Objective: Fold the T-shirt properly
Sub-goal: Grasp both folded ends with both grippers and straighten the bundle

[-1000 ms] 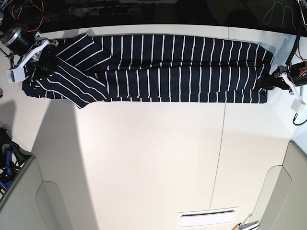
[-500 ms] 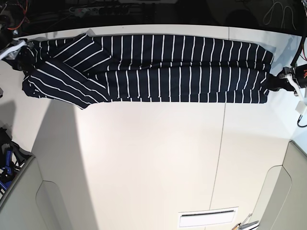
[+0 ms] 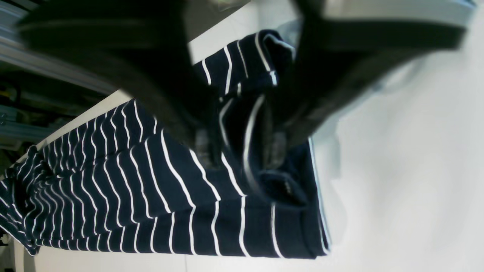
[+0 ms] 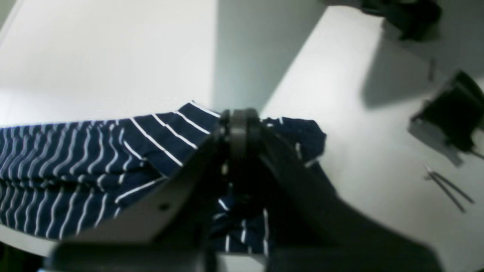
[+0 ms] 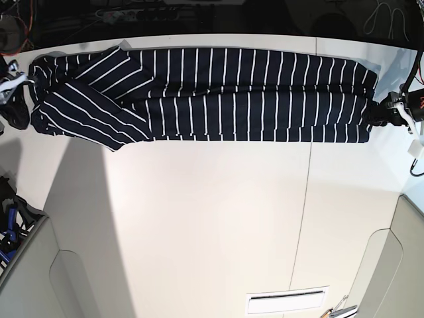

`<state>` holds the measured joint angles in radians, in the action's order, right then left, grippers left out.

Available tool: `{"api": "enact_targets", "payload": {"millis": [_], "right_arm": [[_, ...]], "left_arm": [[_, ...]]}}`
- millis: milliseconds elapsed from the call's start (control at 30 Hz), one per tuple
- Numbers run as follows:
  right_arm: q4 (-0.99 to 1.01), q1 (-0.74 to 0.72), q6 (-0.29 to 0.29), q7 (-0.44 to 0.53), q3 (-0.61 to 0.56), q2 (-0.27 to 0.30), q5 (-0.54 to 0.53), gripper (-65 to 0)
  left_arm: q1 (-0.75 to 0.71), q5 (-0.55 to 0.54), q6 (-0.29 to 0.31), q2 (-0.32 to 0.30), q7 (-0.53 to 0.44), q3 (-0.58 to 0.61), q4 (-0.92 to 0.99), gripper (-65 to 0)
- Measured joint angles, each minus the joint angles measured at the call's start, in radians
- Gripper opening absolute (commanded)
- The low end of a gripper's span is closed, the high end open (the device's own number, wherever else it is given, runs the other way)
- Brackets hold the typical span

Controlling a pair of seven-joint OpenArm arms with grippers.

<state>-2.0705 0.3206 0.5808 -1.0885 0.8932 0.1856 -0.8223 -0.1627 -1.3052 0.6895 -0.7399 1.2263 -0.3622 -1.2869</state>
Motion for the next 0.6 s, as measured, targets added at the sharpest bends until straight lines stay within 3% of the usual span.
{"api": "enact_targets", "payload": {"millis": [167,267,367,467,600], "right_arm": [[0.097,0.000,0.003,0.093,-0.136,0.000,0.125,-65.0],[0.198,0.001,0.003,0.137,-0.196,0.008,0.193,-65.0],[0.291,-0.003,0.000,0.149,-0.234,0.031,0.212,-65.0],[0.362,-0.019,-0.001,0.155,-0.241,0.039,0.212,-65.0],[0.409,-0.034,-0.001,0.158,-0.241,0.047,0.214,-65.0]], "left_arm": [[0.000,0.000,0.000,0.000,-0.001,0.000,0.000,-42.3],[0.000,0.000,0.000,0.000,-0.004,0.000,0.000,-35.7],[0.000,0.000,0.000,0.000,-0.004,0.000,0.000,-29.0],[0.000,0.010,0.000,0.000,-0.004,0.000,0.000,-28.9],[-0.001,0.117,0.000,0.000,-0.072,-0.006,0.000,-28.9]]}}
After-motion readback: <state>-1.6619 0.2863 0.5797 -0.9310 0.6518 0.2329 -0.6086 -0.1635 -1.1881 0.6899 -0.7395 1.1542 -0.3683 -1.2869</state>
